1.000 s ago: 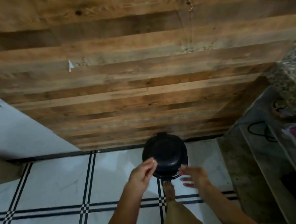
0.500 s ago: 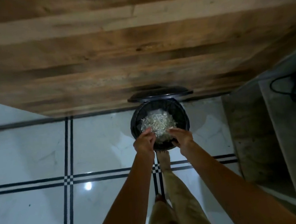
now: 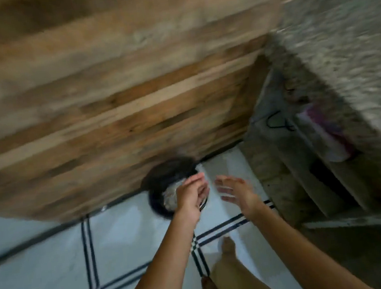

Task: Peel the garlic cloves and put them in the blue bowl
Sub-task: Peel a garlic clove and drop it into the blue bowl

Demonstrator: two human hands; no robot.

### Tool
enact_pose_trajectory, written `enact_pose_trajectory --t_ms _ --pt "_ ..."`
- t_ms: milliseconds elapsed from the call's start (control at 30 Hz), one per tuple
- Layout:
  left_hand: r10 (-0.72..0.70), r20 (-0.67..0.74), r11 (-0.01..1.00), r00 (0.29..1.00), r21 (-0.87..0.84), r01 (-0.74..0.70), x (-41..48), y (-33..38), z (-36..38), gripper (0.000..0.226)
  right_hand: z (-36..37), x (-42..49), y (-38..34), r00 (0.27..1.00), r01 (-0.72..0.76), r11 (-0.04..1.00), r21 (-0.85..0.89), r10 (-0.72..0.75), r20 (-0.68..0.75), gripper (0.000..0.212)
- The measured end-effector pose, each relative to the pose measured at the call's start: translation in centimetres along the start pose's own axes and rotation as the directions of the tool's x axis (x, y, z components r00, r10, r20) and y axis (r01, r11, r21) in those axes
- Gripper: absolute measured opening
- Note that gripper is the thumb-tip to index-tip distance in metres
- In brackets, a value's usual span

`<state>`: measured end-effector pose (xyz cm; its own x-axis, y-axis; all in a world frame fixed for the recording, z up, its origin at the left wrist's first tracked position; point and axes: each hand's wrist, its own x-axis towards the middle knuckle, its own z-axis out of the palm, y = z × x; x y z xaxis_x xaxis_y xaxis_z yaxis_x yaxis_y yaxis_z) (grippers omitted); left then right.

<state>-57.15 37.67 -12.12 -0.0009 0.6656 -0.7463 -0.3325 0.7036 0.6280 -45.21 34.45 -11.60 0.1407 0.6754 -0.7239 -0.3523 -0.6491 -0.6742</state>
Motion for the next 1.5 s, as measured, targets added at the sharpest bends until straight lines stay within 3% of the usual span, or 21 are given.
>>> enact_pose_trajectory --t_ms 167,367,467,533,600,633,700,800,867,933,967,1000,1067,1167,1200,1233,1300,1333,1400,1467,1500 --pt "-0.080 0.345 0.959 0.935 0.283 -0.022 -8.9 -4.9 12.6 0.016 -14.4 -11.0 -0.7 0.924 0.264 0.964 0.035 -0.242 -0.297 0.014" --pt "-0.248 0.657 0.829 0.712 0.524 -0.195 -19.8 -17.1 29.1 0.019 -33.2 -23.2 1.3 0.656 0.498 0.857 0.131 -0.273 -0.704 0.013" --pt "-0.283 0.773 0.681 0.567 0.579 -0.449 -25.3 -24.8 36.3 0.018 -41.8 -27.5 3.9 0.517 0.554 0.825 0.108 -0.240 -0.822 0.012" --pt "-0.234 0.868 0.504 0.437 0.493 -0.709 -27.3 -30.0 40.5 0.023 -46.6 -29.8 6.1 0.461 0.549 0.830 0.098 -0.203 -0.864 0.016" --pt "-0.210 0.950 0.182 0.230 0.269 -0.946 -27.7 -34.2 43.9 0.029 -50.4 -31.4 8.2 0.400 0.534 0.843 0.068 -0.182 -0.898 0.018" --pt "-0.253 0.962 0.027 0.107 0.117 -0.993 -27.5 -36.0 45.0 0.032 -52.0 -32.0 9.2 0.358 0.520 0.853 0.041 -0.175 -0.917 0.017" --pt "-0.412 0.911 -0.137 -0.013 -0.076 -0.988 -27.2 -38.3 45.9 0.033 -54.5 -33.1 10.9 0.280 0.468 0.884 -0.020 -0.170 -0.945 0.014" --pt "-0.391 0.912 -0.207 -0.124 -0.218 -0.954 -27.0 -39.6 45.4 0.026 -56.8 -34.7 12.5 0.159 0.332 0.930 -0.157 -0.220 -0.963 0.017" --pt "-0.350 0.916 -0.188 -0.195 -0.272 -0.944 -28.1 -39.3 45.8 0.024 -58.1 -35.9 12.8 0.004 0.214 0.927 -0.307 -0.315 -0.949 0.024" --pt "-0.196 0.953 -0.195 -0.231 -0.268 -0.943 -29.8 -38.7 48.2 0.024 -59.8 -36.9 13.0 -0.132 0.093 0.928 -0.361 -0.347 -0.928 0.033" --pt "-0.089 0.970 -0.203 -0.225 -0.239 -0.950 -30.8 -38.3 49.9 0.023 -60.9 -37.3 13.2 -0.163 0.040 0.940 -0.338 -0.328 -0.930 0.038" --pt "0.009 0.978 -0.213 -0.206 -0.200 -0.956 -31.7 -37.7 51.7 0.020 -61.9 -37.7 13.6 -0.158 -0.004 0.954 -0.301 -0.298 -0.941 0.043" --pt "0.095 0.989 -0.232 -0.109 -0.084 -0.969 -32.3 -36.7 55.3 0.018 -63.6 -38.1 14.2 -0.052 -0.069 0.971 -0.228 -0.232 -0.971 0.052" --pt "0.003 0.994 -0.300 0.110 0.105 -0.948 -31.2 -35.9 58.6 0.024 -64.9 -38.3 14.6 0.136 -0.103 0.977 -0.188 -0.173 -0.975 0.051" --pt "-0.022 0.991 -0.315 0.133 0.119 -0.941 -31.1 -35.9 58.9 0.026 -65.1 -38.3 14.6 0.173 -0.086 0.980 -0.181 -0.164 -0.971 0.048" --pt "-0.018 0.995 -0.300 0.093 0.084 -0.950 -31.3 -35.9 58.7 0.028 -65.1 -38.3 14.4 0.179 -0.041 0.986 -0.161 -0.151 -0.972 0.044" --pt "0.029 0.999 -0.164 -0.042 -0.037 -0.986 -32.8 -36.3 57.1 0.028 -64.7 -38.1 13.8 0.151 0.198 0.980 -0.032 -0.063 -0.987 0.037" --pt "0.022 0.998 -0.043 -0.050 -0.049 -0.998 -33.7 -36.9 55.7 0.027 -64.0 -38.0 13.3 0.185 0.391 0.917 0.078 0.005 -0.983 0.034" --pt "-0.179 0.983 0.203 0.027 0.064 -0.977 -35.0 -38.6 52.4 0.026 -62.4 -37.2 12.2 0.359 0.677 0.671 0.303 0.059 -0.932 0.031" --pt "-0.434 0.898 0.319 0.070 0.226 -0.920 -35.4 -40.7 49.6 0.028 -60.8 -36.0 11.3 0.468 0.725 0.555 0.409 0.039 -0.883 0.033" --pt "-0.486 0.871 0.342 0.074 0.267 -0.901 -35.3 -41.6 48.6 0.030 -60.3 -35.4 11.0 0.492 0.734 0.525 0.430 0.025 -0.870 0.034"
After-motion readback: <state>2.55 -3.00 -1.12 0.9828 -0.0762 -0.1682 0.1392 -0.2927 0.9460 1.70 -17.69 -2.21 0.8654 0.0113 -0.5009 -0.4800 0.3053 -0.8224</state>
